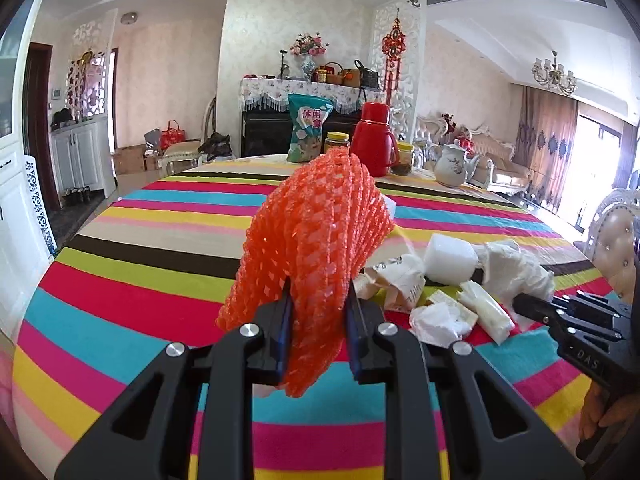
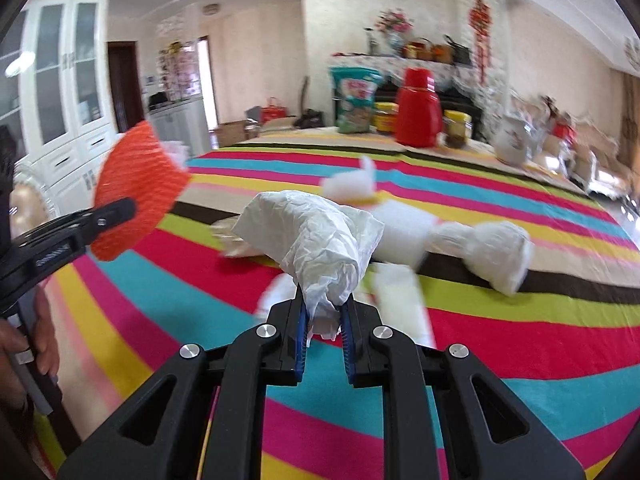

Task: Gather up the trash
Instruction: 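Carry the orange net and tissue to the pink wastebasket and release both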

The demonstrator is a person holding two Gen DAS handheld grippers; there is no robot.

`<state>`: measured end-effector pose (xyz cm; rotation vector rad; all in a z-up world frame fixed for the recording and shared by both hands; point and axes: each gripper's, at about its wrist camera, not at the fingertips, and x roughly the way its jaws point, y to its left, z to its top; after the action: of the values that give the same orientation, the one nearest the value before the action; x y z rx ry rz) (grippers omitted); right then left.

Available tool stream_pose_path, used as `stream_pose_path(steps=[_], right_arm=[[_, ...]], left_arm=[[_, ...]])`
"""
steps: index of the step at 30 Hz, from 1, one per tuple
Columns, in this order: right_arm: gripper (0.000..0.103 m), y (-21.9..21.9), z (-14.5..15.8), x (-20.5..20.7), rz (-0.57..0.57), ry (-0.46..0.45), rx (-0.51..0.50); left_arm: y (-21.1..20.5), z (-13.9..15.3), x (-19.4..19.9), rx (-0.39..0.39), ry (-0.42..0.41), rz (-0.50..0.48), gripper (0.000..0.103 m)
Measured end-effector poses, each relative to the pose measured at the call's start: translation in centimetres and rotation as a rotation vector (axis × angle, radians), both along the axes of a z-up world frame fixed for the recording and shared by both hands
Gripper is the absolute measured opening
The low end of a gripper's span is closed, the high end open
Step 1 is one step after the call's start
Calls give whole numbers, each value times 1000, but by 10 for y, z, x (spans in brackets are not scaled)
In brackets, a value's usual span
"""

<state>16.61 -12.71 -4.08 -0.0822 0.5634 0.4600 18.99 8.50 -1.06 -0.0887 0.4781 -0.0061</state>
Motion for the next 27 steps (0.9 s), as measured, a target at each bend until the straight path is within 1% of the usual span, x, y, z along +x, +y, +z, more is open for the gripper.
stream_pose_path(steps=[4,7,10,16,24,27], right_arm=[[16,26,9,-14,67,-20,3],[16,47,14,-22,115,-25,13],[16,70,17,-30,168,-29,18],[16,123,18,-45,281,-22,12],[16,208,20,-72,459,-17,-5],[16,237,19,-82,520,-7,-8]], left_arm=[[9,4,-25,12,-21,10,22],[23,6,-49,26,-47,37,22],[39,7,-67,17,-65,72,22],[84,7,-106,32,-77,182,23],[157,4,-164,-19,-58,310,23],[180,5,-188,-14,-61,363,23]])
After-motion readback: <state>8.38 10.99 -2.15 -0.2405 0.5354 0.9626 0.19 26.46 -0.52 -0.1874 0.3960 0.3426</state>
